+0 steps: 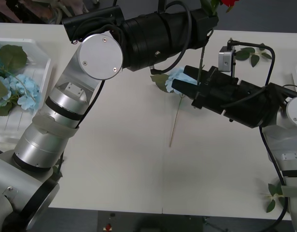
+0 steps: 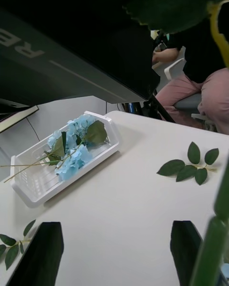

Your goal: Put the red flowers into the right box and the blue flowers into the left box

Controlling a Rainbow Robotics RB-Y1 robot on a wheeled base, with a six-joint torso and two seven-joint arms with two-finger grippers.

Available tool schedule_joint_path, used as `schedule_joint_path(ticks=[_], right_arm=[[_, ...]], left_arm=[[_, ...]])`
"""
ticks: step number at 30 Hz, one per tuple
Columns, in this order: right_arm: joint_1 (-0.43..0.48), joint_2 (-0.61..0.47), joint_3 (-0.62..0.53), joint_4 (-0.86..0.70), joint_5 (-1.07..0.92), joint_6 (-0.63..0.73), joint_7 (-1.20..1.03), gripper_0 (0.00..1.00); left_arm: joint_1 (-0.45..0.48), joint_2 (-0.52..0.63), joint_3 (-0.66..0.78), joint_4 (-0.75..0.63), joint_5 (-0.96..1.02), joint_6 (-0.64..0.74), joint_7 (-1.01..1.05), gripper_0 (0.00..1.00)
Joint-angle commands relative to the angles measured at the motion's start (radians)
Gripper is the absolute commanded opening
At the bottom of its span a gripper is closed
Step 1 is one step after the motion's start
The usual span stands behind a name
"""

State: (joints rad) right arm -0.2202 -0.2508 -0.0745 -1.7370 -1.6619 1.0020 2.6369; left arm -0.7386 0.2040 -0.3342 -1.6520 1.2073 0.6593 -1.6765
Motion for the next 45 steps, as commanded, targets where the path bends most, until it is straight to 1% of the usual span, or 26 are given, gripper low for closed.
schedule_joint_path(ticks=[1,3,4,5,6,13,15,16,17,18,19,27,30,32,34,35,36,39,40,43,45], right_arm=[[-0.027,0.019,-0.005,-0.026,0.01,-0.002,0.031,0.44],[-0.03,0.027,-0.001,-0.026,0.024,0.0,0.028,0.2],[-0.031,0.03,-0.001,-0.026,0.03,-0.002,0.025,0.12],[-0.033,0.035,-0.001,-0.026,0.04,-0.002,0.021,0.04],[-0.036,0.039,-0.001,-0.024,0.053,-0.002,0.018,0.0],[-0.05,0.048,0.002,0.004,0.076,-0.002,0.005,0.0],[-0.05,0.048,0.002,0.005,0.076,-0.002,0.005,0.0],[-0.05,0.048,0.002,0.005,0.076,-0.002,0.005,0.0],[-0.05,0.047,0.002,0.007,0.076,-0.002,0.005,0.0],[-0.05,0.047,0.002,0.005,0.076,-0.002,0.003,0.0],[-0.05,0.047,0.002,0.005,0.076,-0.002,0.003,0.0],[-0.05,0.015,0.002,0.005,0.076,-0.022,-0.012,0.0],[-0.05,-0.028,0.001,0.016,0.076,-0.034,-0.078,0.0],[-0.048,-0.082,0.001,0.037,0.047,-0.036,-0.167,0.0],[-0.045,-0.165,0.002,0.077,-0.012,-0.032,-0.307,0.0],[-0.044,-0.191,0.001,0.086,-0.015,-0.032,-0.334,0.0],[-0.041,-0.246,-0.002,0.106,-0.016,-0.037,-0.384,0.0],[-0.042,-0.401,-0.005,0.178,-0.01,-0.037,-0.439,0.0],[-0.039,-0.462,-0.004,0.209,-0.012,-0.032,-0.463,0.0],[-0.036,-0.614,-0.004,0.297,-0.021,-0.014,-0.52,0.0],[-0.037,-0.726,-0.004,0.373,-0.029,0.021,-0.552,0.0]], left_arm=[[-0.031,0.008,0.011,-0.018,0.003,-0.014,0.009,0.0],[-0.031,0.008,0.011,-0.018,0.003,-0.014,0.009,0.0],[-0.031,0.008,0.011,-0.018,0.003,-0.014,0.009,0.0],[-0.031,0.008,0.011,-0.018,0.003,-0.014,0.009,0.0],[-0.031,0.008,0.011,-0.018,0.003,-0.014,0.009,0.0],[-0.031,0.008,0.011,-0.018,0.003,-0.014,0.009,0.01],[-0.031,0.008,0.011,-0.018,0.003,-0.014,0.009,0.34],[-0.031,0.008,0.011,-0.018,0.003,-0.014,0.009,0.69],[-0.031,0.008,0.011,-0.018,0.003,-0.014,0.009,0.87],[-0.031,0.008,0.011,-0.018,0.003,-0.014,0.009,0.96],[-0.031,0.008,0.011,-0.018,0.003,-0.014,0.009,1.0],[-0.031,0.008,0.011,-0.018,0.003,-0.014,0.009,1.0],[-0.031,0.008,0.011,-0.018,0.003,-0.014,0.009,1.0],[-0.031,0.008,0.011,-0.018,0.003,-0.014,0.009,1.0],[-0.031,0.008,0.011,-0.018,0.003,-0.014,0.009,1.0],[-0.031,0.008,0.011,-0.018,0.003,-0.014,0.009,1.0],[-0.031,0.008,0.011,-0.018,0.003,-0.014,0.009,1.0],[-0.031,0.008,0.011,-0.018,0.003,-0.014,0.009,1.0],[-0.015,0.023,0.017,-0.014,0.001,-0.023,0.011,1.0],[-0.016,0.121,0.015,-0.048,0.029,-0.061,0.014,1.0],[-0.004,0.232,0.012,-0.081,0.124,-0.05,0.017,1.0]])
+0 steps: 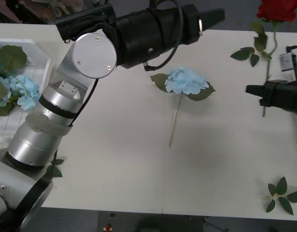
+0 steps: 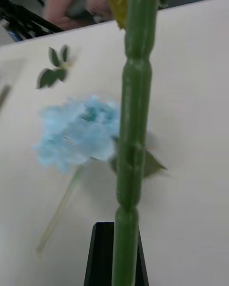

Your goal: Put the red flowers into the right box and the blue flowers into the left box

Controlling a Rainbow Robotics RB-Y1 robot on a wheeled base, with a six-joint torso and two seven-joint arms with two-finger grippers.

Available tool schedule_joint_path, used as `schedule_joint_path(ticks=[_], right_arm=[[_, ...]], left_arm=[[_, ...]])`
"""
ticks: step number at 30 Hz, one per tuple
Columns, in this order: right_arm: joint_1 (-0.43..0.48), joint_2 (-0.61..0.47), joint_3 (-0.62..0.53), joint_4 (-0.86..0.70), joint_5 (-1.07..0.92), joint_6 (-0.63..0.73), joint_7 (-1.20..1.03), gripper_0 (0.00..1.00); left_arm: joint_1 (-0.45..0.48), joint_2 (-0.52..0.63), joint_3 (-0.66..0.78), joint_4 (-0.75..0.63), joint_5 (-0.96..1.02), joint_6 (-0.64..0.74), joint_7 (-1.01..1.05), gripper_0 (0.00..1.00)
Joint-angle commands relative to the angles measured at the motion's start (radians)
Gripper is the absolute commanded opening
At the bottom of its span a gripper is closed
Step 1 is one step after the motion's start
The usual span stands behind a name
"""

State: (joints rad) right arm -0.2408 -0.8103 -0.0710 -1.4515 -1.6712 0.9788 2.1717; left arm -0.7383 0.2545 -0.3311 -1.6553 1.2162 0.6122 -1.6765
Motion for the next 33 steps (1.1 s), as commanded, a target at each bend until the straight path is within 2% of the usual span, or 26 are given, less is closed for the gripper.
schedule_joint_path(ticks=[1,3,5,7,10,15,17,25,26,27,29,33], right_arm=[[-0.017,-0.224,-0.006,0.131,-0.025,0.067,-0.102,0.0],[-0.015,-0.303,-0.007,0.221,-0.025,0.1,-0.135,0.0],[-0.017,-0.346,-0.007,0.295,-0.025,0.113,-0.156,0.0],[-0.017,-0.382,-0.007,0.392,-0.024,0.112,-0.165,0.0],[-0.018,-0.394,-0.007,0.491,-0.004,0.092,-0.167,0.0],[-0.018,-0.392,-0.003,0.617,0.073,0.004,-0.167,0.0],[-0.018,-0.386,0.013,0.638,0.085,-0.043,-0.168,0.0],[-0.04,-0.357,0.192,0.649,0.057,-0.305,-0.194,0.0],[-0.048,-0.356,0.206,0.651,0.057,-0.321,-0.197,0.08],[-0.055,-0.352,0.221,0.657,0.057,-0.327,-0.197,0.21],[-0.065,-0.352,0.227,0.663,0.057,-0.327,-0.202,0.37],[-0.068,-0.352,0.227,0.658,0.061,-0.319,-0.194,0.58]], left_arm=[[0.011,0.244,0.009,-0.095,0.207,0.026,0.018,1.0],[0.062,0.356,0.011,-0.123,0.385,0.07,0.012,1.0],[0.111,0.43,0.011,-0.15,0.479,0.095,0.006,1.0],[0.178,0.517,0.011,-0.187,0.508,0.146,-0.003,1.0],[0.229,0.572,0.009,-0.198,0.476,0.204,-0.006,1.0],[0.238,0.543,-0.039,-0.127,0.353,0.293,0.012,1.0],[0.238,0.508,-0.066,-0.092,0.318,0.279,0.021,1.0],[0.206,0.33,-0.141,0.046,0.103,0.196,0.037,1.0],[0.203,0.318,-0.141,0.048,0.078,0.196,0.04,1.0],[0.197,0.305,-0.141,0.048,0.048,0.196,0.046,1.0],[0.188,0.284,-0.143,0.048,-0.003,0.199,0.057,1.0],[0.185,0.262,-0.143,0.051,-0.049,0.201,0.075,1.0]])
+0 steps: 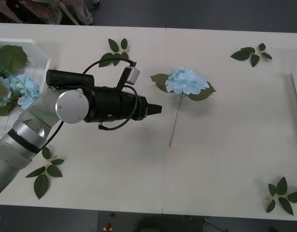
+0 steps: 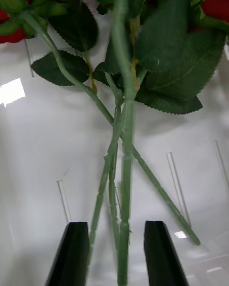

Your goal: Put the red flowers into the right box and the blue flowers into the left box

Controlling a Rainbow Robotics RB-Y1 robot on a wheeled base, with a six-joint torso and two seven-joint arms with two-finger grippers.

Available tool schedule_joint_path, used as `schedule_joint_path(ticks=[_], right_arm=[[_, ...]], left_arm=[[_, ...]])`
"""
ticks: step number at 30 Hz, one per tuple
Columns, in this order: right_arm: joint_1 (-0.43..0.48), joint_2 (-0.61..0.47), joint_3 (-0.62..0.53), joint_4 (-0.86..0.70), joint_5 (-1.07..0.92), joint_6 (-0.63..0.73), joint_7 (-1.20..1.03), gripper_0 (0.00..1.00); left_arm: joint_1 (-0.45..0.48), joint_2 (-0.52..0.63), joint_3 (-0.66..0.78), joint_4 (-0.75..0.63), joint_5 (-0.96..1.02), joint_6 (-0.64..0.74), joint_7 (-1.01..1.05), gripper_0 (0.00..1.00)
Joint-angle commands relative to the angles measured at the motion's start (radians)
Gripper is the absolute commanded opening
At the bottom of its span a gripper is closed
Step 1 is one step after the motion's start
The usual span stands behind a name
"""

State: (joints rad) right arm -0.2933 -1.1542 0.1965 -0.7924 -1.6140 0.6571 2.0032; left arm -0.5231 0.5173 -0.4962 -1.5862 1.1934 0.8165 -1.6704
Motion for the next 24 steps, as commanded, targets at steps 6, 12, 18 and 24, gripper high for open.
schedule_joint_path(ticks=[6,12,18,24], right_arm=[[-0.03,-0.009,-0.045,-0.047,-0.014,0.082,-0.037,0.68],[-0.029,-0.019,-0.08,-0.171,-0.021,0.225,-0.135,0.68],[-0.003,-0.045,-0.08,-0.423,-0.011,0.335,-0.429,0.71],[0.026,-0.048,-0.081,-0.739,0.101,0.349,-0.805,0.72]], left_arm=[[-0.031,0.004,0.024,-0.02,-0.026,-0.003,0.078,1.0],[-0.032,0.013,0.024,-0.02,-0.015,-0.008,0.078,1.0],[-0.014,0.13,0.045,-0.155,0.037,-0.008,0.063,1.0],[0.078,0.319,0.111,-0.385,0.163,-0.02,0.035,1.0]])
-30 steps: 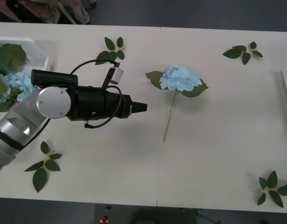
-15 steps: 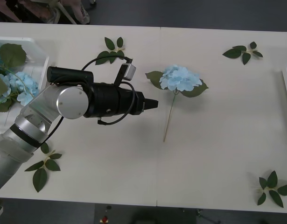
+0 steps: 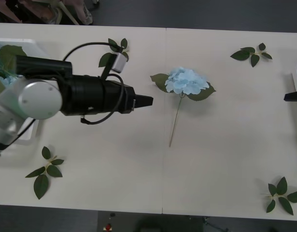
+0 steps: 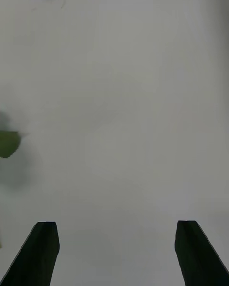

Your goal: Put the red flowers into the right box and the blue flowers into the left box

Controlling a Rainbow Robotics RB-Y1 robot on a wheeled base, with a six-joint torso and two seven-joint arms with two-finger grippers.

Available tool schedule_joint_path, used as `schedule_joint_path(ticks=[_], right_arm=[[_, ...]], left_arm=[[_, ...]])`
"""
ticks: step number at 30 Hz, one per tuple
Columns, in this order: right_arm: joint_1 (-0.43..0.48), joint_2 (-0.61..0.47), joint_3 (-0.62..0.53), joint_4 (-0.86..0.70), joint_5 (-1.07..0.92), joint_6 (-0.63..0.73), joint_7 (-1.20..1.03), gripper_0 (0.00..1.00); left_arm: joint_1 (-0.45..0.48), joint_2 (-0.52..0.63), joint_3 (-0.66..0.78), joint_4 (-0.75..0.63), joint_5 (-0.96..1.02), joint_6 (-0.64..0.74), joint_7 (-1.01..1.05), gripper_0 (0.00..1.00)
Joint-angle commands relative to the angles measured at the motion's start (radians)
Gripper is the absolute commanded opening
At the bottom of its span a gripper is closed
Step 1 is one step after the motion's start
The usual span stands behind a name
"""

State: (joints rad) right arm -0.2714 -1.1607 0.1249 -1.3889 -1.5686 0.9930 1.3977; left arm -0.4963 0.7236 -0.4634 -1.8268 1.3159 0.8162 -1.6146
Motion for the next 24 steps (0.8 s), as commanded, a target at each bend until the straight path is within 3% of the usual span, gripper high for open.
schedule_joint_path(ticks=[1,5,9,15,19,24], right_arm=[[0.004,-0.042,-0.01,-0.223,0.094,0.032,-0.296,0.72],[0.004,-0.014,-0.01,-0.415,0.205,0.081,-0.528,0.72],[-0.002,0.079,-0.01,-0.575,0.375,0.142,-0.738,0.72],[-0.045,0.312,0.002,-0.707,0.667,0.332,-0.855,0.72],[-0.141,0.435,0.137,-0.742,0.924,0.475,-0.916,0.72],[-0.269,0.51,0.332,-0.653,1.099,0.473,-1.022,0.72]], left_arm=[[0.074,0.16,0.092,-0.196,0.042,-0.04,-0.038,1.0],[0.127,0.255,0.115,-0.285,0.045,-0.124,-0.154,1.0],[0.18,0.292,0.134,-0.325,0.078,-0.241,-0.289,1.0],[0.225,0.292,0.174,-0.33,0.186,-0.304,-0.455,1.0],[0.225,0.293,0.184,-0.316,0.29,-0.304,-0.524,1.0],[0.225,0.292,0.186,-0.29,0.368,-0.304,-0.596,1.0]])
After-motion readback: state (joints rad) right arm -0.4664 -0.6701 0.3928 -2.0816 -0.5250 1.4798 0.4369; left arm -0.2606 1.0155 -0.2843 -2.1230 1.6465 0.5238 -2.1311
